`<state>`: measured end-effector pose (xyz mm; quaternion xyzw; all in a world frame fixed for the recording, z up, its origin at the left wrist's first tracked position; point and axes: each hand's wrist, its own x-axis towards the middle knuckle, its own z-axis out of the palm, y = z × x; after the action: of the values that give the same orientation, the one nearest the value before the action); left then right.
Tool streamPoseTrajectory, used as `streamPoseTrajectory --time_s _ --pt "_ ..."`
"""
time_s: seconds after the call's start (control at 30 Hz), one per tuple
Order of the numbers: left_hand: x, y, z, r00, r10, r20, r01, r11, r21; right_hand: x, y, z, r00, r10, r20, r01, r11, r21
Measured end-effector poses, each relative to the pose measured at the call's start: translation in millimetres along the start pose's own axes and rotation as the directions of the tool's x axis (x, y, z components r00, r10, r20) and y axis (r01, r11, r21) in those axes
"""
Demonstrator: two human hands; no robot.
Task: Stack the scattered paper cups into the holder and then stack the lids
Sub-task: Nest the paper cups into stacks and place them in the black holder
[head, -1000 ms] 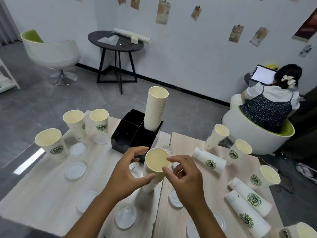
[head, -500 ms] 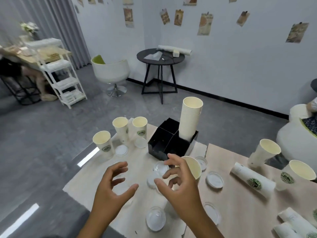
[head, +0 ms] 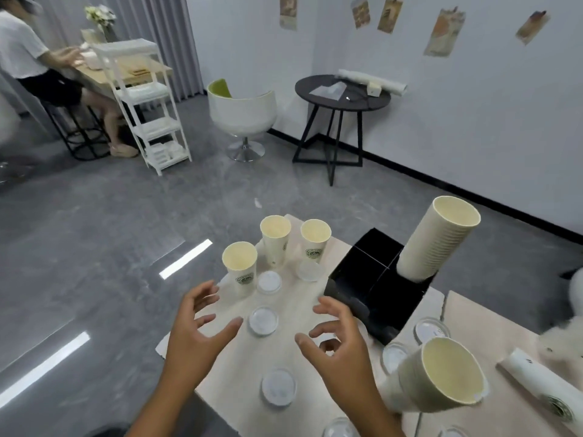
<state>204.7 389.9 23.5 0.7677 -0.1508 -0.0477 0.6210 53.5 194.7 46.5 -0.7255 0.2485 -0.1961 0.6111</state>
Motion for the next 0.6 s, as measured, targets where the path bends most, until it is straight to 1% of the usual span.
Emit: streamPoseTrajectory --time_s 0.17,0.27,0.33,0.5,0.6 --pt "74.3 -24.2 -6.8 0.999 -0.024 0.048 0.023 1.000 0.016 52.4 1.4 37.6 0.998 0.025 -0.055 -0.028 0.999 -0.046" --pt "114.0 -40.4 -3.6 0.992 -0.021 0.123 0.011 0.997 0.076 87.8 2.7 59.2 0.997 0.030 -0.067 -0.035 0.996 -0.076" --pt "137.1 -53.2 -0.7 0.981 -0.049 0.187 0.032 0.995 0.093 109.8 6.7 72.3 0.997 0.039 -0.065 -0.045 0.995 -0.091" --pt "176.4 -82.0 11.4 0.931 -0.095 0.352 0.047 0.989 0.142 158.4 18.6 96.9 0.993 0.050 -0.107 -0.064 0.989 -0.132" --pt "189.8 -93.6 15.6 0.924 -0.078 0.375 0.010 0.984 0.180 182.2 24.8 105.2 0.991 0.055 -0.121 -0.076 0.982 -0.174"
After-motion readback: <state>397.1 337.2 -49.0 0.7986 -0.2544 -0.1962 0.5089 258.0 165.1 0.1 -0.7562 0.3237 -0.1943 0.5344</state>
